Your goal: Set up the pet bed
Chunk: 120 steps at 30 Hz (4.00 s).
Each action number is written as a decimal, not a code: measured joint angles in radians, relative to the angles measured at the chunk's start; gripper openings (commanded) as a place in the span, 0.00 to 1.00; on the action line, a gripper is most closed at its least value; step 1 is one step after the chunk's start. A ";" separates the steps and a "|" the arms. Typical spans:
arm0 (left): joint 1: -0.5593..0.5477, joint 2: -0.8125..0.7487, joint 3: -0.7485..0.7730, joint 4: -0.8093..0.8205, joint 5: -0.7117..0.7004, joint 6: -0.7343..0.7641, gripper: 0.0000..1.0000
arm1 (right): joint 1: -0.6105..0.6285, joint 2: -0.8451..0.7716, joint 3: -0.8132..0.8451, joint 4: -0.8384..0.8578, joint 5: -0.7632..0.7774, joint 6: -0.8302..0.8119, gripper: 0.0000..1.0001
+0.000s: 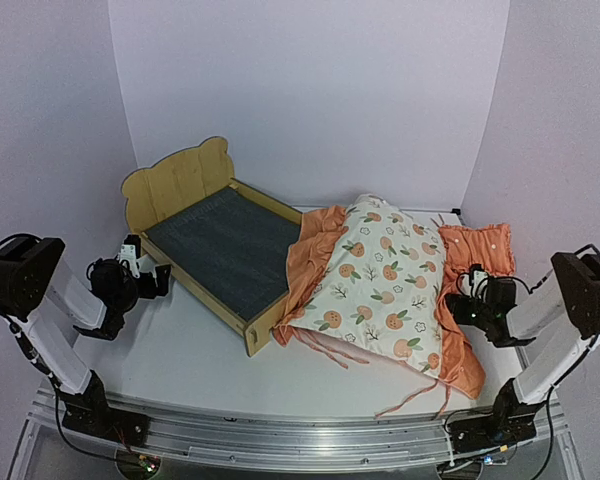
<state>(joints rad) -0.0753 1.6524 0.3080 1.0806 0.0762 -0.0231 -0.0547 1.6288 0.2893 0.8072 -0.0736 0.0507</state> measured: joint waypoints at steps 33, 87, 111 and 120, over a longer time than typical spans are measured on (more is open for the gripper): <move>-0.026 -0.679 0.167 -0.767 0.483 0.153 1.00 | 0.272 -0.159 0.782 -1.104 0.034 0.402 0.83; -0.134 -0.248 0.923 -0.979 0.794 0.202 1.00 | 0.590 0.074 1.598 -0.971 -0.692 0.300 0.00; -0.175 -0.013 0.999 -1.273 0.809 0.355 0.00 | 0.638 0.178 1.542 -0.929 -0.743 0.322 0.00; -0.164 -0.062 1.208 -1.369 0.502 0.394 0.00 | 0.641 0.194 1.586 -0.931 -0.569 0.287 0.00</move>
<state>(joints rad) -0.2397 1.5903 1.5163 -0.2883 0.5777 0.3711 0.5867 1.8232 1.8749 -0.1240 -0.6430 0.3382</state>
